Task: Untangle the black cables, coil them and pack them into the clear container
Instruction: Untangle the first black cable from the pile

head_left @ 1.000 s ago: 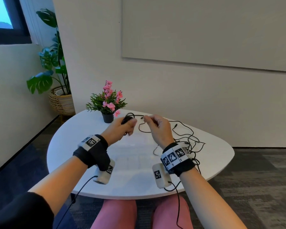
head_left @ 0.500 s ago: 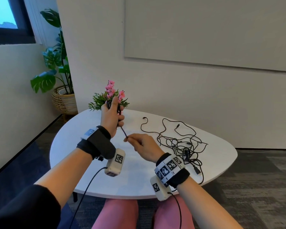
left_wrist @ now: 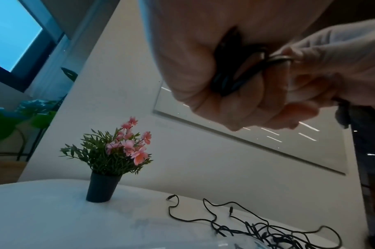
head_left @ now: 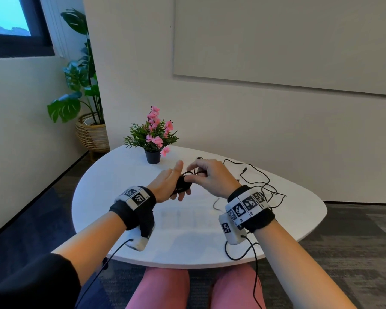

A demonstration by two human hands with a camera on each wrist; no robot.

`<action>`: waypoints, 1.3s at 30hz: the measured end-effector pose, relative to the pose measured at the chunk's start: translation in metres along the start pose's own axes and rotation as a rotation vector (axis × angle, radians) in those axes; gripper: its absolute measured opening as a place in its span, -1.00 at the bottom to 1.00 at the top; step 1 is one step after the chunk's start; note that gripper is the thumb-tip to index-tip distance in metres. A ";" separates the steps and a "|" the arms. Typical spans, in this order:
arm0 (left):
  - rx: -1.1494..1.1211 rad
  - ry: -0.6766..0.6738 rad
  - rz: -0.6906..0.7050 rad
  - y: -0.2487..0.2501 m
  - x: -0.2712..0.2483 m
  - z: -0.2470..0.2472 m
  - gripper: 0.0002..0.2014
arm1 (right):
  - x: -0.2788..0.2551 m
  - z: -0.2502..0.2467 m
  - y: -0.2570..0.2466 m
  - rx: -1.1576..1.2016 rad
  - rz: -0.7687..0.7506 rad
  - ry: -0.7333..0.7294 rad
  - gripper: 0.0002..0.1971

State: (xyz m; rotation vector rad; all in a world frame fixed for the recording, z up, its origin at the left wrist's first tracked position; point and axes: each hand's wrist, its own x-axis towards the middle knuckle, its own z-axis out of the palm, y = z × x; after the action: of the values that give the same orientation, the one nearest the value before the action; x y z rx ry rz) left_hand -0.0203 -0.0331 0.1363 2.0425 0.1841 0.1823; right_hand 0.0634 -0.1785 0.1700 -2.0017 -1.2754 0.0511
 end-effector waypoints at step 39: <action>1.254 -0.254 0.433 0.001 -0.008 -0.004 -0.80 | -0.003 -0.026 0.021 -0.135 -0.118 -0.199 -0.88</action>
State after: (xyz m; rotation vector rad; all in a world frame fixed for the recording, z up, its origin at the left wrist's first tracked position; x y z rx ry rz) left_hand -0.0286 -0.0323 0.1388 3.3093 -0.4260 0.0611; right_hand 0.0888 -0.2001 0.1751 -2.0716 -1.5578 0.1135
